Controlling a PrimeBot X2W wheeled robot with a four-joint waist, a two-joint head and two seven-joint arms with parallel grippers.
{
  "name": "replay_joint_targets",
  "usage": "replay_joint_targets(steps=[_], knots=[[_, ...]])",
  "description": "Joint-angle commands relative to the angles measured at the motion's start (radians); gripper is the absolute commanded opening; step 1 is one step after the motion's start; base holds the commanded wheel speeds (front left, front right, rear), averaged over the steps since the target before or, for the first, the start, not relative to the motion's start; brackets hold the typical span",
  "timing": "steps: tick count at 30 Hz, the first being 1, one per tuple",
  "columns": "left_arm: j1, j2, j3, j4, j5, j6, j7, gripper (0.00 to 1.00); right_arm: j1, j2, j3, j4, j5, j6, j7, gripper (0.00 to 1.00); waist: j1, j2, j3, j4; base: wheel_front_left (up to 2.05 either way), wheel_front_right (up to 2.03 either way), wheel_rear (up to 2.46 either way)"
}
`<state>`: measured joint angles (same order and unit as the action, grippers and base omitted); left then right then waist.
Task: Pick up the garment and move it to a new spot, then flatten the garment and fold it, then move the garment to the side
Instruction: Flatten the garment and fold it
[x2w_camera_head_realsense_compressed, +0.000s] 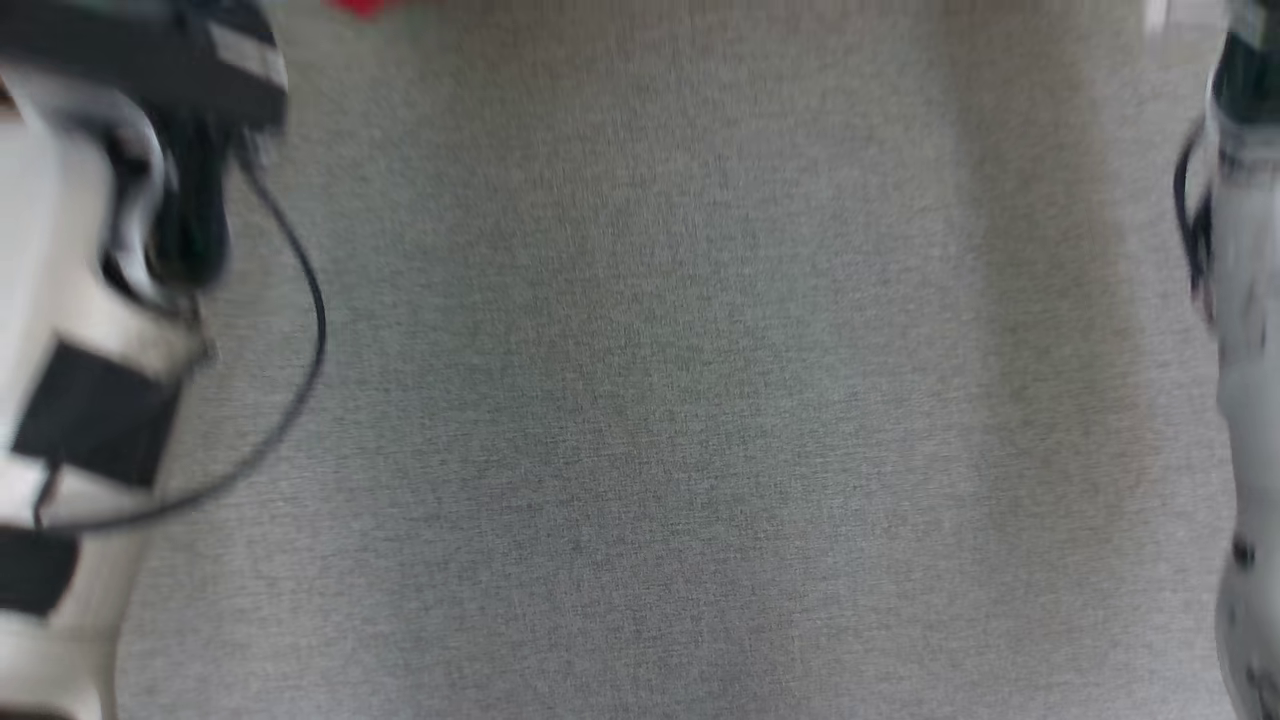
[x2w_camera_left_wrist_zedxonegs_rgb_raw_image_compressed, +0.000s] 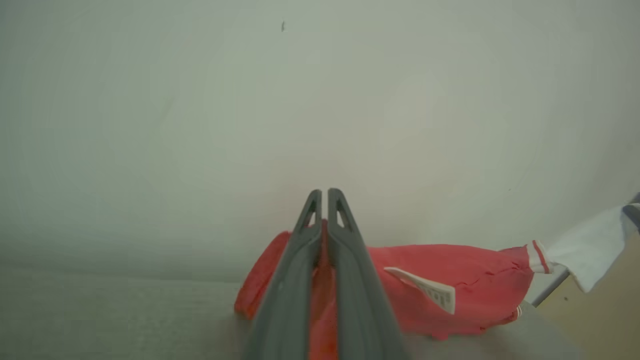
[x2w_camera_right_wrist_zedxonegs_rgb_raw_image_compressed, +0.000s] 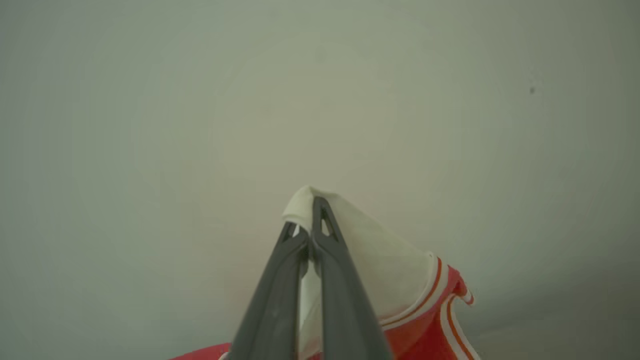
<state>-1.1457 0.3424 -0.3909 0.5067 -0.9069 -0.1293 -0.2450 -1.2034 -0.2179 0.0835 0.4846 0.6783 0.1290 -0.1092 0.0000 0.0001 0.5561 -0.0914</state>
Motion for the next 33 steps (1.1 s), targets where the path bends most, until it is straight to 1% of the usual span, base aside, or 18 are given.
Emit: replay_joint_targets(steps=[1,3,5,7,10,15,17,18,20,25,29,31,33], knots=[[0.057,0.017,-0.019,-0.015,-0.022,-0.001,0.005,0.00,0.070,-0.028,0.009,-0.047,0.023,0.003,0.035,0.00,0.0000,-0.0001,-0.083,0.018,0.00,0.00,0.00],[0.127,0.037,-0.050,-0.032,-0.051,-0.001,0.006,0.00,0.173,-0.048,0.020,-0.106,0.049,0.003,0.102,0.00,0.0000,-0.0001,-0.126,0.023,0.00,0.00,0.00],[0.195,0.052,-0.081,-0.047,-0.067,-0.001,0.007,0.00,0.278,-0.061,0.006,-0.161,0.065,0.003,0.171,0.00,0.0000,-0.0001,-0.167,0.028,0.00,0.00,0.00],[0.260,0.064,-0.112,-0.055,-0.089,-0.001,0.017,0.00,0.384,-0.074,-0.015,-0.226,0.047,0.003,0.236,0.00,0.0000,-0.0001,-0.204,0.032,0.00,0.00,0.00],[0.351,0.072,-0.157,-0.055,-0.112,-0.001,0.019,0.00,0.545,-0.076,-0.054,-0.309,-0.015,0.003,0.323,0.00,0.0000,-0.0001,-0.256,0.041,0.00,0.00,0.00],[0.488,0.055,-0.206,-0.029,-0.123,-0.001,0.010,0.00,0.785,-0.011,-0.162,-0.439,-0.107,0.003,0.483,0.00,0.0000,-0.0001,-0.333,0.054,0.00,0.00,0.00],[0.536,0.044,-0.220,-0.016,-0.126,0.003,0.007,0.00,0.867,0.012,-0.195,-0.483,-0.154,0.003,0.545,0.00,0.0000,-0.0001,-0.361,0.057,0.00,0.00,0.00],[0.558,0.044,-0.229,-0.013,-0.120,0.006,0.006,0.00,0.904,0.034,-0.211,-0.506,-0.165,0.003,0.577,0.00,0.0000,-0.0001,-0.371,0.057,0.00,0.00,0.00],[0.606,0.040,-0.244,-0.004,-0.113,0.017,0.005,0.00,0.966,0.062,-0.238,-0.541,-0.202,0.003,0.621,0.00,0.0000,-0.0001,-0.394,0.058,0.00,0.00,0.00],[0.712,0.019,-0.264,-0.012,-0.125,0.044,-0.002,0.00,1.084,0.119,-0.305,-0.582,-0.278,0.003,0.660,0.00,0.0000,-0.0001,-0.442,0.072,0.00,0.00,0.00],[0.790,0.007,-0.274,-0.027,-0.122,0.068,-0.008,0.00,1.158,0.150,-0.341,-0.589,-0.296,0.003,0.676,0.00,0.0000,-0.0001,-0.473,0.086,0.00,0.00,0.00],[0.806,0.005,-0.273,-0.030,-0.120,0.073,-0.011,0.00,1.178,0.155,-0.346,-0.591,-0.299,0.003,0.684,0.00,0.0000,-0.0001,-0.481,0.090,0.00,0.00,0.00],[0.841,0.002,-0.261,-0.040,-0.126,0.088,-0.013,0.00,1.215,0.160,-0.352,-0.598,-0.294,0.003,0.707,0.00,0.0000,-0.0001,-0.492,0.096,0.00,0.00,0.00]])
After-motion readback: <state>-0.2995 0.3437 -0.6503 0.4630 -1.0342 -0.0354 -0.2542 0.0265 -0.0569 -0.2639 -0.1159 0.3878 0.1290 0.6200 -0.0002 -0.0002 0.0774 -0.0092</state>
